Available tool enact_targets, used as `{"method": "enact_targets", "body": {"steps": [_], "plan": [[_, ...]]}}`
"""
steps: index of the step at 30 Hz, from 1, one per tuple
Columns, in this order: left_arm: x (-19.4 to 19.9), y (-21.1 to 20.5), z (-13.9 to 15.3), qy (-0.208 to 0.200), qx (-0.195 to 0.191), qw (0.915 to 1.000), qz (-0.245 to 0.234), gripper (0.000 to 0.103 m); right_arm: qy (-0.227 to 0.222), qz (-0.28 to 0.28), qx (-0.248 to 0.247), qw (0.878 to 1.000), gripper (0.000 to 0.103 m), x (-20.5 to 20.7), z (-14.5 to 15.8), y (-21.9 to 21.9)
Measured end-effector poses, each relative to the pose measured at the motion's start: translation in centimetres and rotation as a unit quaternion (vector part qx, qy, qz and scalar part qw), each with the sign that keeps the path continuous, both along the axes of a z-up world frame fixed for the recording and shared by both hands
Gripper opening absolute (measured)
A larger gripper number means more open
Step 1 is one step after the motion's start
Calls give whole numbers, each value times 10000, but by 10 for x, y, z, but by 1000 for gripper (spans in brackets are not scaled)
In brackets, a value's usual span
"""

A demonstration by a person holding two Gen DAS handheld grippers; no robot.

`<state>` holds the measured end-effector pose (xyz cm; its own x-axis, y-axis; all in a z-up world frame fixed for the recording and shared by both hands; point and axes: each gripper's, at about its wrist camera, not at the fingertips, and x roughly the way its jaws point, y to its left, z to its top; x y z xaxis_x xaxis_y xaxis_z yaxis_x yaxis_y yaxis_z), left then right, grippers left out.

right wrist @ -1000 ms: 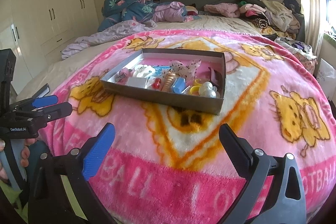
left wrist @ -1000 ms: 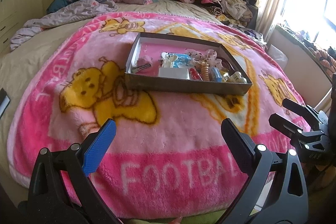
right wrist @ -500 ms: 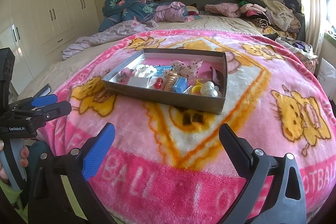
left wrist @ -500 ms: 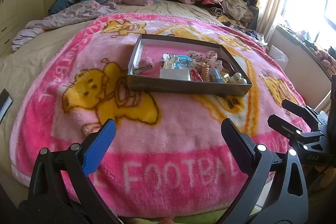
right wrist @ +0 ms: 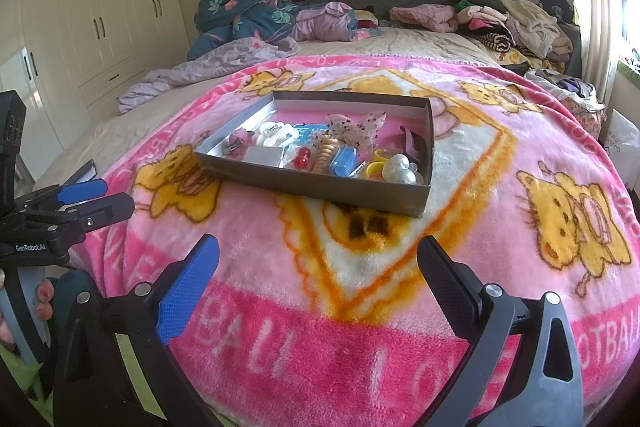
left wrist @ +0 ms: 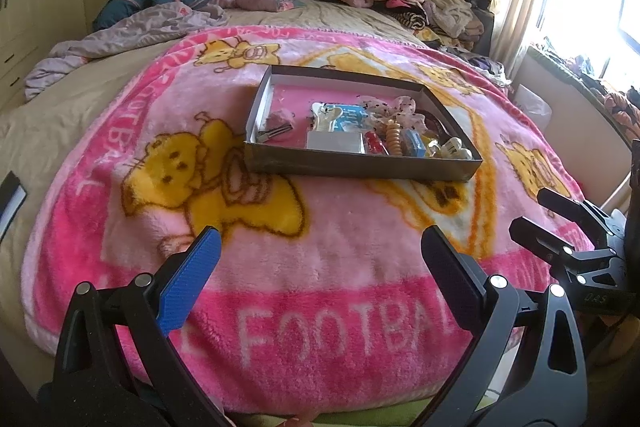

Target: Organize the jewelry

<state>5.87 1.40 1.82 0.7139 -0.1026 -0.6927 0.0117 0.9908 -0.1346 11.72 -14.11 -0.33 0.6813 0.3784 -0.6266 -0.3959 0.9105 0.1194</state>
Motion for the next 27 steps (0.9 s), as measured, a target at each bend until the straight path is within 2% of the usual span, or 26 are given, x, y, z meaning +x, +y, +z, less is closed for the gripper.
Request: {"method": "enact_targets", "body": {"steps": [27], "plan": [[1,4,-1,23,22,10000,30,92,-4,0,-5,10000,96,-1,1,0]]}}
